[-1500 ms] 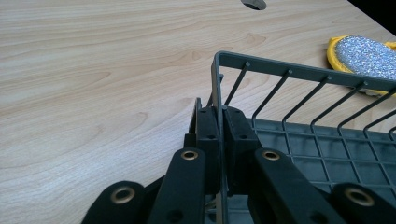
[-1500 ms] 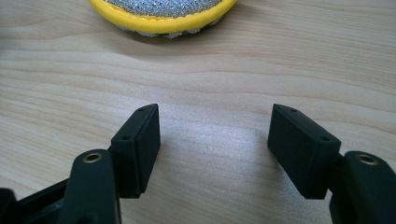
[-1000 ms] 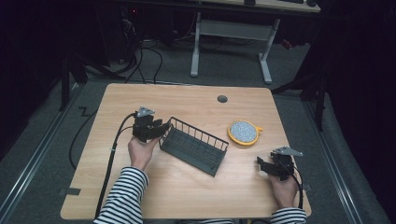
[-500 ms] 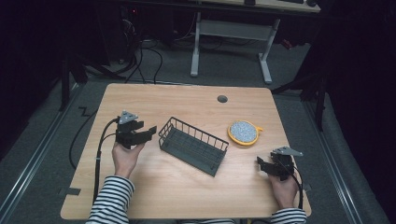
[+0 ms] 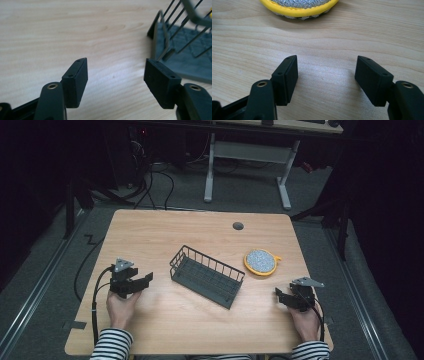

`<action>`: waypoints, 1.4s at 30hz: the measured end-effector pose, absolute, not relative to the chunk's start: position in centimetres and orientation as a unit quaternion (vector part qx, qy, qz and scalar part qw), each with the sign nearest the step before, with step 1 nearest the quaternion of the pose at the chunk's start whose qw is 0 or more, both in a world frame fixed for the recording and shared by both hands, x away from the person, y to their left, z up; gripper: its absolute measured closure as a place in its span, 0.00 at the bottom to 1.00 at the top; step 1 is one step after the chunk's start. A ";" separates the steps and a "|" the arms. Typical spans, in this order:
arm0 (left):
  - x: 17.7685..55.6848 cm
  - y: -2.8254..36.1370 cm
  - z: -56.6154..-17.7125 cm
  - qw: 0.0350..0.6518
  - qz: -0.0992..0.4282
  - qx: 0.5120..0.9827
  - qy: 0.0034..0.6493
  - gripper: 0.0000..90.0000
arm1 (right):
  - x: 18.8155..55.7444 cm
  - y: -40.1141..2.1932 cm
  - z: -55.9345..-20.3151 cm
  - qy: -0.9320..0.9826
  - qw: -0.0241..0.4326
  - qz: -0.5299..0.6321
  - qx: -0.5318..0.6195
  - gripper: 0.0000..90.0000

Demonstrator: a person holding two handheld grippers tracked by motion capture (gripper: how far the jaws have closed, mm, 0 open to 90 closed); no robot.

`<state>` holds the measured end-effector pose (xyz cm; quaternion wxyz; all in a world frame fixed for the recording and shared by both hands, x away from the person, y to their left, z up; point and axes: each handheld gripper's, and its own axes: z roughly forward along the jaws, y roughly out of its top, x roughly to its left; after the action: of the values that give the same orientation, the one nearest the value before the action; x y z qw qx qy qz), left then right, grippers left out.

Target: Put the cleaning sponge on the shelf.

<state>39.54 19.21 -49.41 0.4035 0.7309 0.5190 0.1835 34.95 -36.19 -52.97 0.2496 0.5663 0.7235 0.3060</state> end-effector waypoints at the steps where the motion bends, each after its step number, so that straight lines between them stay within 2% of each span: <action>1: 39.4 19.2 -49.8 0.401 0.183 0.731 0.521 0.40 | 35.0 -36.2 -53.0 0.725 0.249 0.306 0.565 0.39; 5: 39.0 19.0 -50.9 0.387 0.188 0.735 0.524 0.38 | 35.1 -36.2 -52.8 0.728 0.243 0.302 0.566 0.39; 8: 38.8 18.9 -51.5 0.377 0.195 0.736 0.527 0.38 | 35.1 -36.3 -52.6 0.725 0.244 0.297 0.571 0.44; 17: 38.6 18.9 -53.2 0.355 0.198 0.739 0.537 0.36 | 35.0 -37.1 -50.5 0.715 0.241 0.334 0.565 0.43; 26: 38.5 17.8 -53.6 0.337 0.229 0.746 0.527 0.35 | 37.0 -36.8 -48.5 0.711 0.227 0.367 0.555 0.40; 42: 38.6 17.8 -53.6 0.337 0.227 0.747 0.526 0.33 | 41.7 -36.2 -48.6 0.699 0.200 0.367 0.580 0.33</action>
<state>38.59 17.82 -53.64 0.3372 0.7471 0.5259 0.2270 41.75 -36.17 -48.64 0.1998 0.5805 0.6987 0.3674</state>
